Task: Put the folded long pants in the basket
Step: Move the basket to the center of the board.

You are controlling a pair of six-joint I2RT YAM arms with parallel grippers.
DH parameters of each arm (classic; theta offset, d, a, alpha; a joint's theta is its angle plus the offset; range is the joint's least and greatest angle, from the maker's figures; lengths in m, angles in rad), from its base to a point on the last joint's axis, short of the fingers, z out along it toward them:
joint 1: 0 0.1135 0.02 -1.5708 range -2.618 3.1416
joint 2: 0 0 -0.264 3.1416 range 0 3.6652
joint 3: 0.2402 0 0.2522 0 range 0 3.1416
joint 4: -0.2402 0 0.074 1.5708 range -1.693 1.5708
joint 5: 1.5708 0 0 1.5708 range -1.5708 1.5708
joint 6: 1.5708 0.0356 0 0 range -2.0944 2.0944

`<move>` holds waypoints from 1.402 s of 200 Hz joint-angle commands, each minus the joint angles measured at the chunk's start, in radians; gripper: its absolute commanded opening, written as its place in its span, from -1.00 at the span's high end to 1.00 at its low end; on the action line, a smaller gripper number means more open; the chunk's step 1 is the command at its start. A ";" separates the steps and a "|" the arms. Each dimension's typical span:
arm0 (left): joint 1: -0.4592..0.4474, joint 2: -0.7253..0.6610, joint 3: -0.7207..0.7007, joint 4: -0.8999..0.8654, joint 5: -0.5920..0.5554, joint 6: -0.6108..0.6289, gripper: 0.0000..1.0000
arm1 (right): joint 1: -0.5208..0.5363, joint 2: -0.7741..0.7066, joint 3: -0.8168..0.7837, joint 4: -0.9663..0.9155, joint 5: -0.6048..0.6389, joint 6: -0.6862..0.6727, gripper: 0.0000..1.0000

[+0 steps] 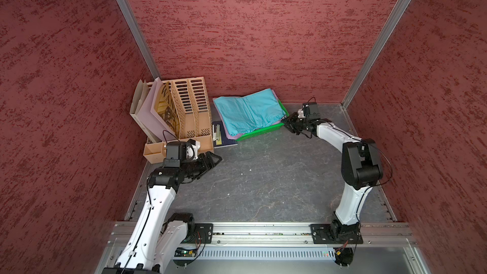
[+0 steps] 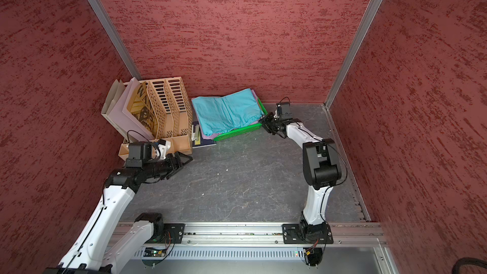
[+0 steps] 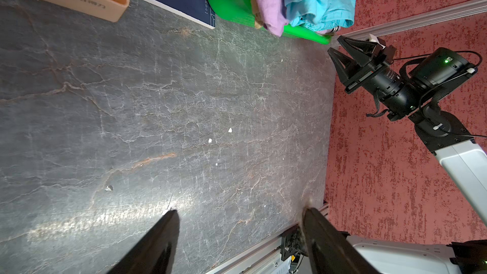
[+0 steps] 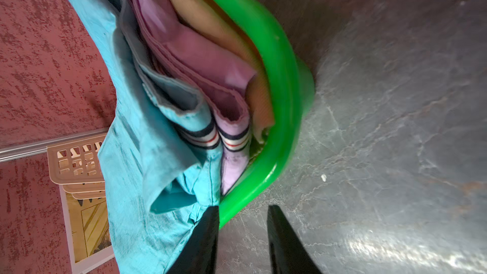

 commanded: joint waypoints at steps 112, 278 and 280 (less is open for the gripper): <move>0.009 -0.008 -0.010 0.004 -0.005 0.007 -0.56 | 0.018 0.145 0.082 0.058 0.028 0.080 0.50; 0.009 -0.021 0.001 0.006 0.036 0.007 -0.57 | -0.110 -0.575 -0.575 -0.153 0.011 -0.109 1.00; 0.008 -0.019 0.002 0.007 0.038 0.005 -0.57 | -0.110 -0.592 -0.586 -0.162 0.012 -0.112 1.00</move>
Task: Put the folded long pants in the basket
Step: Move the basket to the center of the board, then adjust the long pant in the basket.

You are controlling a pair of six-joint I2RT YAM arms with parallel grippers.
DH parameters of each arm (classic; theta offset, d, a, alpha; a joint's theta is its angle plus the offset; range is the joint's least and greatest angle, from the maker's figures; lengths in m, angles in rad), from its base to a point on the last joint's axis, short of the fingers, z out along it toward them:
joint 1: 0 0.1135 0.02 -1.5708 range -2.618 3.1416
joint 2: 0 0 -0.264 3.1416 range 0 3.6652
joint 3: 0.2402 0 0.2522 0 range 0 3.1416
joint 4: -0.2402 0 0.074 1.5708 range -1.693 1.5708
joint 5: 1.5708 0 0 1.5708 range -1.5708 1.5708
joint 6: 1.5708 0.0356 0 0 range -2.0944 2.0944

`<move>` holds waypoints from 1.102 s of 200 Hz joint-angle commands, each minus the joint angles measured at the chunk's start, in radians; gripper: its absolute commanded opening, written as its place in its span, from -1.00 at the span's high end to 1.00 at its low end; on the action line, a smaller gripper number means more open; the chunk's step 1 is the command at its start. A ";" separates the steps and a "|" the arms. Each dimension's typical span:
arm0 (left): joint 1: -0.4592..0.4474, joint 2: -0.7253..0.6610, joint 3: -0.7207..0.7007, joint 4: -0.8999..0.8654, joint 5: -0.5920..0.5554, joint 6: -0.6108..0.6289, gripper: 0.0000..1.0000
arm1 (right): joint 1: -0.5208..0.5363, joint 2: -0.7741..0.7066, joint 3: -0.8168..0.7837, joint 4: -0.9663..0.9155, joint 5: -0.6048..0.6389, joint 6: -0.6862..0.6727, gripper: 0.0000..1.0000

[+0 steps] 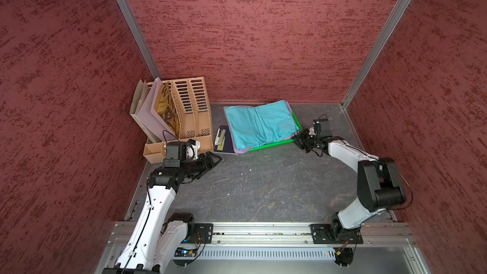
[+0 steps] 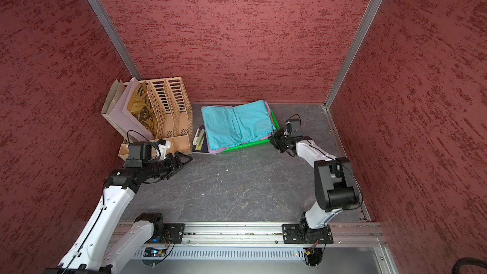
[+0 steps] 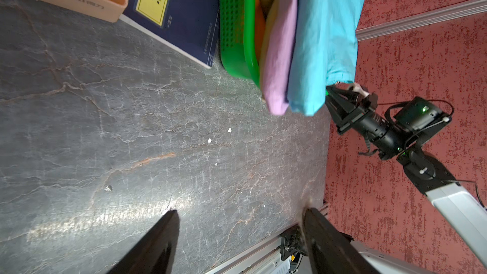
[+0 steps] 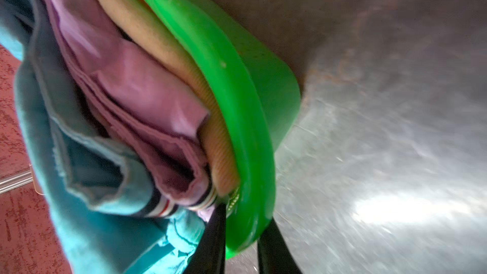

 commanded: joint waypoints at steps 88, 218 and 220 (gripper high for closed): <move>-0.030 0.051 -0.001 0.134 0.177 -0.055 -0.45 | -0.035 -0.510 -0.124 -0.489 0.070 -0.373 0.56; -0.247 0.234 0.138 0.123 0.078 -0.012 -0.30 | -0.032 -0.046 0.538 -0.645 0.052 -0.703 -0.26; -0.248 0.237 0.141 0.125 0.078 -0.012 -0.30 | -0.032 -0.037 0.542 -0.642 0.049 -0.702 -0.26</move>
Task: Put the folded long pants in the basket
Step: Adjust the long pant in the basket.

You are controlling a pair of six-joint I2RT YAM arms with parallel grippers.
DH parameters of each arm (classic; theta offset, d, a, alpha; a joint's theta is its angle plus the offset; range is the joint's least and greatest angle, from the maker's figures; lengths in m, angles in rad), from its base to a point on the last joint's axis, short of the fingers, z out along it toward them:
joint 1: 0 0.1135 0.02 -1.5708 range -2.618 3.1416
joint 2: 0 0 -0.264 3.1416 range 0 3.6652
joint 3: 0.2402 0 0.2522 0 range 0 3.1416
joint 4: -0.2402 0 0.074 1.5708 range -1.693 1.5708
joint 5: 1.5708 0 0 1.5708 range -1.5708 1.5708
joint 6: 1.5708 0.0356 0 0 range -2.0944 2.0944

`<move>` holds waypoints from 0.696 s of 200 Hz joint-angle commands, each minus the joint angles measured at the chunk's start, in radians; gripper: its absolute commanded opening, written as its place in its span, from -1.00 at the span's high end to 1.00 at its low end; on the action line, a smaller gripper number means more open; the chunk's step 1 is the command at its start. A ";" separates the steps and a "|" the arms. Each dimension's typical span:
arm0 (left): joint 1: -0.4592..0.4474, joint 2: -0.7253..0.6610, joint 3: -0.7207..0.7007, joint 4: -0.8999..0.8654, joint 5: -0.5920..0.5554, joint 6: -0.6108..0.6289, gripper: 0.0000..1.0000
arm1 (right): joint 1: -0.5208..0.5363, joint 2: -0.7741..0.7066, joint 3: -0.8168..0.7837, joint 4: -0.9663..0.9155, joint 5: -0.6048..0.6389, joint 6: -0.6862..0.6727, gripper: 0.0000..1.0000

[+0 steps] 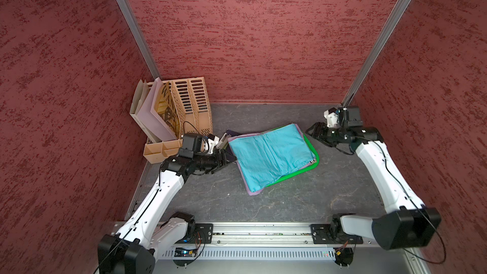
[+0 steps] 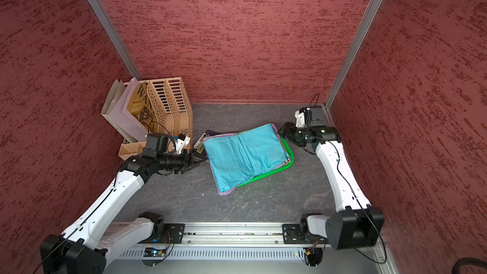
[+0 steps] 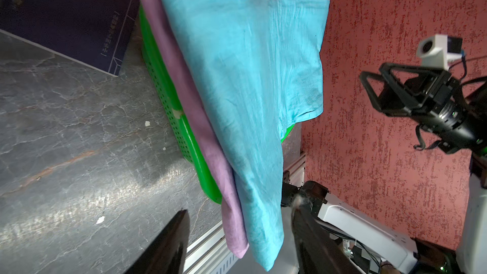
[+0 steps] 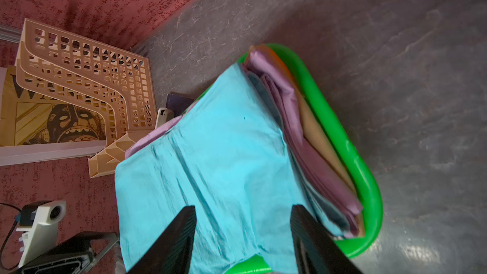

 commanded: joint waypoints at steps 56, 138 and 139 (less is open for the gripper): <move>-0.025 0.088 0.084 0.010 -0.051 0.047 -0.23 | 0.039 0.386 0.238 0.120 -0.087 -0.065 -0.25; -0.023 0.162 0.104 0.028 -0.063 0.065 -0.20 | 0.066 0.502 0.309 0.090 -0.098 -0.083 0.35; -0.023 0.162 0.104 0.028 -0.063 0.065 -0.20 | 0.066 0.502 0.309 0.090 -0.097 -0.083 0.38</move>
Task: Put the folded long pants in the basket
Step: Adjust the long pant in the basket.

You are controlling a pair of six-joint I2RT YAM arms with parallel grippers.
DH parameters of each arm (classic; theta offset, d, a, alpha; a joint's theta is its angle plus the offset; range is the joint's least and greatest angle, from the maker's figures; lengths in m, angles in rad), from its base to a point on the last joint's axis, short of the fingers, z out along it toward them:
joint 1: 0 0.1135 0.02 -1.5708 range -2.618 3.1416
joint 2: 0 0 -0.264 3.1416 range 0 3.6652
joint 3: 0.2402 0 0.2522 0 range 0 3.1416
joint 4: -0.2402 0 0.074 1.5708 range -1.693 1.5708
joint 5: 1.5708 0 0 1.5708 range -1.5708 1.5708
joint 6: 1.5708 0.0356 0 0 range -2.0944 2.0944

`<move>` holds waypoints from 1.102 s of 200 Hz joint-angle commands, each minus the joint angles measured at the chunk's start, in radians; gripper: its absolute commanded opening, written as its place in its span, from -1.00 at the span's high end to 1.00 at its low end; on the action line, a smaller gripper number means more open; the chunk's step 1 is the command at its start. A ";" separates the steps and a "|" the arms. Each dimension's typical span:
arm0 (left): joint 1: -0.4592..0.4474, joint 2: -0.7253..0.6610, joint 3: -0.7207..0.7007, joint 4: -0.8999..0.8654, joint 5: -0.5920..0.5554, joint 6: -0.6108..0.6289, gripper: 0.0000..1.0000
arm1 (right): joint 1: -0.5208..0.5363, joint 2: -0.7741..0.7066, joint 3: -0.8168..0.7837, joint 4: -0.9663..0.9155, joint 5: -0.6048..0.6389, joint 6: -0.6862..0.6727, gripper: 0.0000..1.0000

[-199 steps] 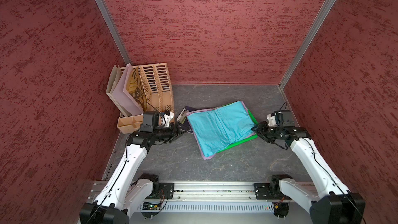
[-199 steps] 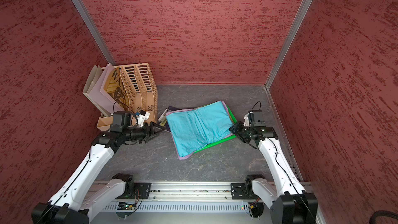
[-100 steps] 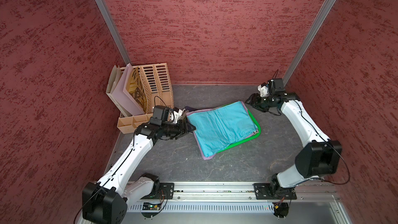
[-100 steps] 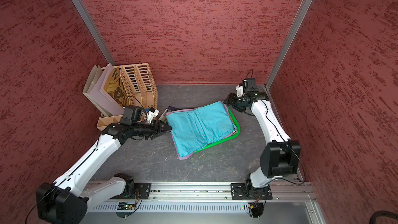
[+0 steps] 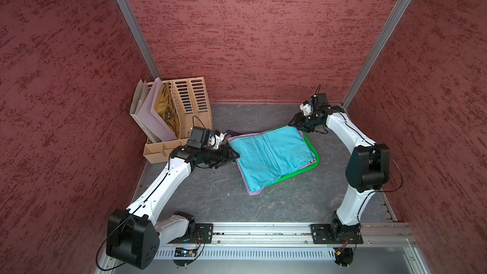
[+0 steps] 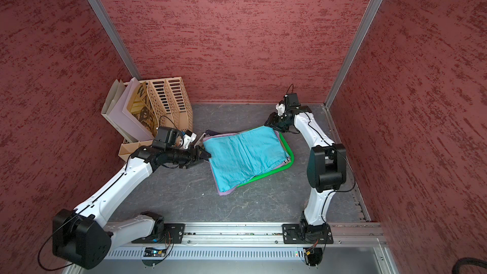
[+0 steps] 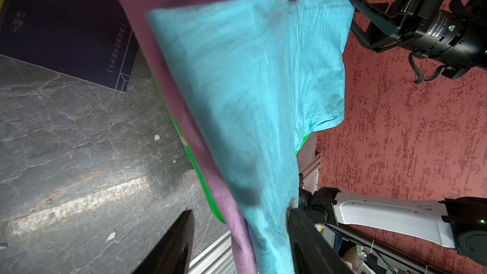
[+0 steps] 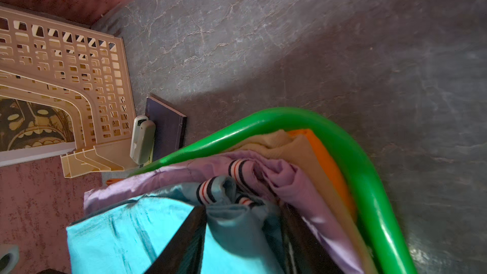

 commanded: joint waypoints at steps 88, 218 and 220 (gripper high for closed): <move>-0.001 0.042 0.123 -0.037 -0.037 0.066 -0.13 | -0.049 -0.021 0.064 0.008 0.181 0.015 1.00; -0.287 0.069 -0.068 0.171 -0.003 -0.019 0.87 | -0.058 -0.002 0.051 0.045 0.093 0.055 0.05; -0.287 0.068 -0.077 0.174 -0.003 -0.022 0.88 | -0.058 -0.007 0.051 0.042 0.095 0.057 0.02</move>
